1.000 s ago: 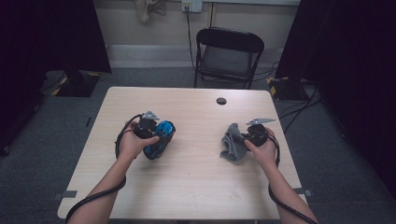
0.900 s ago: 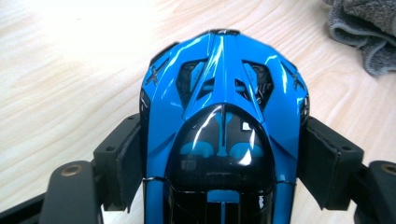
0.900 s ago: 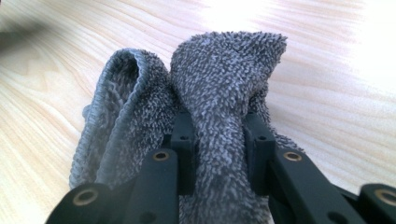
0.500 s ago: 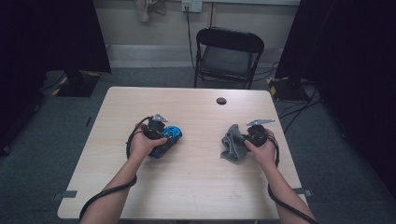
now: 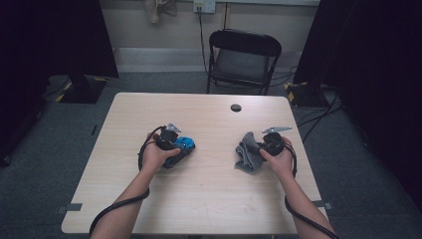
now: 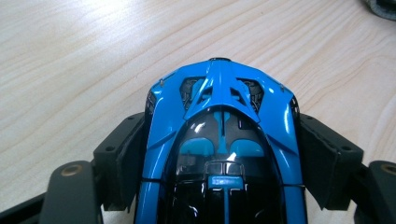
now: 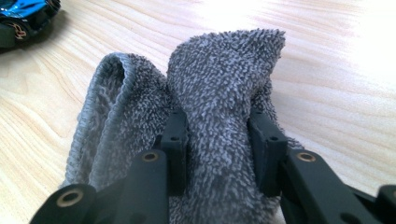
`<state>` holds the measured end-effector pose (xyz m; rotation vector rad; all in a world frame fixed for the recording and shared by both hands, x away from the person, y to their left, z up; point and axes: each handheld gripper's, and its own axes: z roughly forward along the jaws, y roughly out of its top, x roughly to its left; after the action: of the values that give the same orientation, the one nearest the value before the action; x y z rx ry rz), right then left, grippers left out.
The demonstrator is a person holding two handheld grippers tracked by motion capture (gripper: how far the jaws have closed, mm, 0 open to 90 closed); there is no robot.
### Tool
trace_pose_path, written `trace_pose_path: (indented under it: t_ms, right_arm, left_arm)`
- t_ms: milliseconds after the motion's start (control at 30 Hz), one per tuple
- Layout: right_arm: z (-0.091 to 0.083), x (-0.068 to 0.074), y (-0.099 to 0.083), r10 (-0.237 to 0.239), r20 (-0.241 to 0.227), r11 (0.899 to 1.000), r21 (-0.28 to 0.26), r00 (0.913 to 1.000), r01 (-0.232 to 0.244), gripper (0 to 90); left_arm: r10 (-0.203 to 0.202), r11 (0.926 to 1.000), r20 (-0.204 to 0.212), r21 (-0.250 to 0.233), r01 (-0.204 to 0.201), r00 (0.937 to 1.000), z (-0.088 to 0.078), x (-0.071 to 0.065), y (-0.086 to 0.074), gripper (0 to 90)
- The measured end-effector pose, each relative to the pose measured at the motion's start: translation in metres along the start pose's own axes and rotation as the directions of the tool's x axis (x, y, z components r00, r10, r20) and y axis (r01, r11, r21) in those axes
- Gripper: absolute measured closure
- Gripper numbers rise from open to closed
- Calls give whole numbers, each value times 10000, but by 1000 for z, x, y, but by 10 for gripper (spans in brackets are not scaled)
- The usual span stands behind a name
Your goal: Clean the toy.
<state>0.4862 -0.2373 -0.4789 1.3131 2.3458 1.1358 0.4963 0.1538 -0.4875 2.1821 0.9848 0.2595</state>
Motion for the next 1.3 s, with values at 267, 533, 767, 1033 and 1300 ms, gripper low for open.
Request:
trace_pose_path:
  t_ms: [267, 533, 767, 1033, 1300]
  right_arm:
    - [-2, -2, 1, 161, -124, 9999, -1, 9998, -161, 514]
    - [-9, 1, 4, 76, 104, 9998, -200, 9999, -74, 377]
    - [-14, 3, 7, -68, 244, 9998, -208, 9997, 74, 334]
    - [-20, 4, 10, -109, 212, 9993, -349, 9997, 116, 299]
    - [-36, 10, 15, -350, 20, 9980, -516, 9994, 351, 267]
  left_arm:
    - [138, 9998, -70, 168, -137, 9999, 1, -2, 0, 244]
    - [273, 9992, -161, 282, -269, 9995, 1, -3, -2, 237]
    - [393, 9986, -194, 358, -386, 9990, -3, -3, 0, 234]
    - [141, 9999, -119, -54, -142, 9998, -12, -2, 3, 224]
    - [223, 9988, 57, -439, -220, 9997, -42, -6, 9, 225]
